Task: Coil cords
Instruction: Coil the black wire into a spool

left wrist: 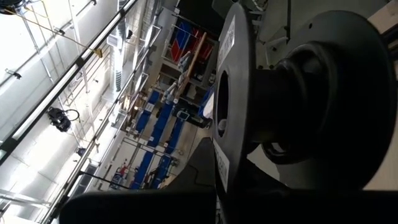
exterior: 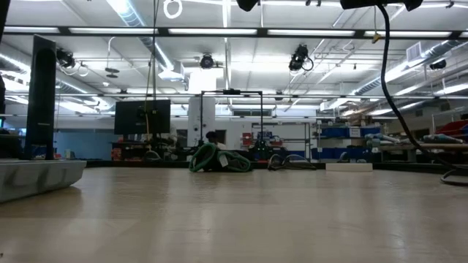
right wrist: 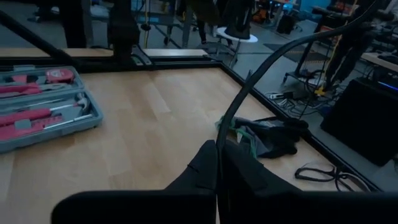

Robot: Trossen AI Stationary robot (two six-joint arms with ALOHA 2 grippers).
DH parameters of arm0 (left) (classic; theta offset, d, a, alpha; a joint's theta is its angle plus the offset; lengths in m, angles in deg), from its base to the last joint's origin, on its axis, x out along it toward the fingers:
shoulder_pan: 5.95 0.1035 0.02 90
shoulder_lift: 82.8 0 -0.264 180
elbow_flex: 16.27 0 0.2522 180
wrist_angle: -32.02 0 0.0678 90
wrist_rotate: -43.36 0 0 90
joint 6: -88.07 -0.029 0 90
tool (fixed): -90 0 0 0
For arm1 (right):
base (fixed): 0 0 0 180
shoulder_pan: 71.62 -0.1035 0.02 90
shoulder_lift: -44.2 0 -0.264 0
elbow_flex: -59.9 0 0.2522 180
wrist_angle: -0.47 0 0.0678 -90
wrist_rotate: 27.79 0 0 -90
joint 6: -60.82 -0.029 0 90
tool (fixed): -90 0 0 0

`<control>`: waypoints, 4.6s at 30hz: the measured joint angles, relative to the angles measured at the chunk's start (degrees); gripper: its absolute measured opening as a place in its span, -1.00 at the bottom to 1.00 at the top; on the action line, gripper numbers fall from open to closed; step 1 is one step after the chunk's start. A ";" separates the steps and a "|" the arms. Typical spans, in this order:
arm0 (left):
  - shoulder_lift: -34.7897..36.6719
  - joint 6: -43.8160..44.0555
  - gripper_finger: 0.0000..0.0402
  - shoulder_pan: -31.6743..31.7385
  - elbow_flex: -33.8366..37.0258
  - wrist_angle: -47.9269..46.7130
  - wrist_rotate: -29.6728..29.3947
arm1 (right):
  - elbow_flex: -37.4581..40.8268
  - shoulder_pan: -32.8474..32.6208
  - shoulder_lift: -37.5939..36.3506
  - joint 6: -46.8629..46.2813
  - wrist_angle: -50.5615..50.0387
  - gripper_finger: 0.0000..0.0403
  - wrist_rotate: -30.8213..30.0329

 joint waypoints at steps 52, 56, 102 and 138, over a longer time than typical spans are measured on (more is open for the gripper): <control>0.04 10.77 -1.00 4.41 -0.02 -12.67 3.46 | 0.02 1.96 0.44 40.97 34.64 -0.99 7.62; 0.04 10.84 -1.00 2.74 -0.02 -9.07 4.40 | 0.02 4.61 0.44 44.59 36.78 -0.99 8.97; -0.03 20.97 -1.00 4.88 -0.02 -11.24 8.47 | 0.00 7.56 0.46 61.67 53.29 -0.99 19.24; -5.18 19.47 -1.00 6.08 -0.04 -18.18 6.66 | -0.94 7.91 0.44 65.37 54.34 -0.99 17.92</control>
